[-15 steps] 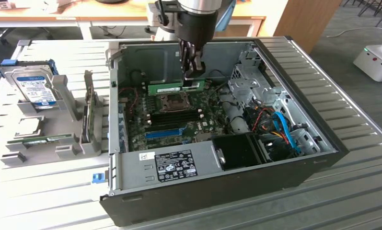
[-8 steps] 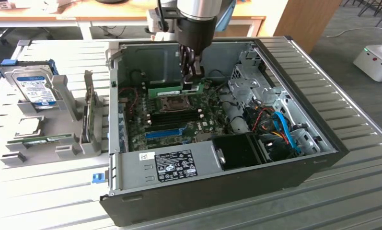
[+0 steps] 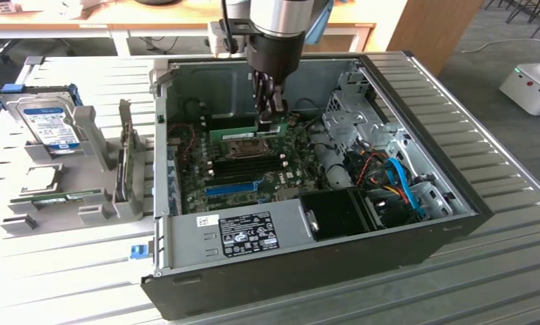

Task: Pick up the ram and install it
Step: 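Insert the ram into the slot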

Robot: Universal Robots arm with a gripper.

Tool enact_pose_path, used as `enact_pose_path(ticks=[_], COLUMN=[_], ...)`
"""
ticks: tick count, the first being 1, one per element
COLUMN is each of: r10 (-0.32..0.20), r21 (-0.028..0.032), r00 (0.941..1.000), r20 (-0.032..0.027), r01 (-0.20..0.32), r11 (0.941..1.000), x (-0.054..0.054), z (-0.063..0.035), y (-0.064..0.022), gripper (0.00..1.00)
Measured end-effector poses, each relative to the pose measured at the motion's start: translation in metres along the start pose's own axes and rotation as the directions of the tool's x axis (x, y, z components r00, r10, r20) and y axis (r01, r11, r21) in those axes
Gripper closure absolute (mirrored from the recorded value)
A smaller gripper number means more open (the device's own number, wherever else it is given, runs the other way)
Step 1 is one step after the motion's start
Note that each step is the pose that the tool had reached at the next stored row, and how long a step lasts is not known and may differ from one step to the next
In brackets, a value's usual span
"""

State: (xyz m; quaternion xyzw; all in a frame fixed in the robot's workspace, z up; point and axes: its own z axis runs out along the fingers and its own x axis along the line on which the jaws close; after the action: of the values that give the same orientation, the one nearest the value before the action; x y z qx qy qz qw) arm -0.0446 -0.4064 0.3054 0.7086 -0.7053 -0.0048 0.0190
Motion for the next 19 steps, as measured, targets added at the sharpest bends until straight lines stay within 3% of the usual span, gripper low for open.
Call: enact_pose_path(ticks=[19], r10=[0.000], r21=[0.0000], r00=[1.0000], r20=[0.0001], r01=[0.000], r11=[1.0000], x=[0.000], z=[0.0232], y=[-0.0008], gripper=[0.88])
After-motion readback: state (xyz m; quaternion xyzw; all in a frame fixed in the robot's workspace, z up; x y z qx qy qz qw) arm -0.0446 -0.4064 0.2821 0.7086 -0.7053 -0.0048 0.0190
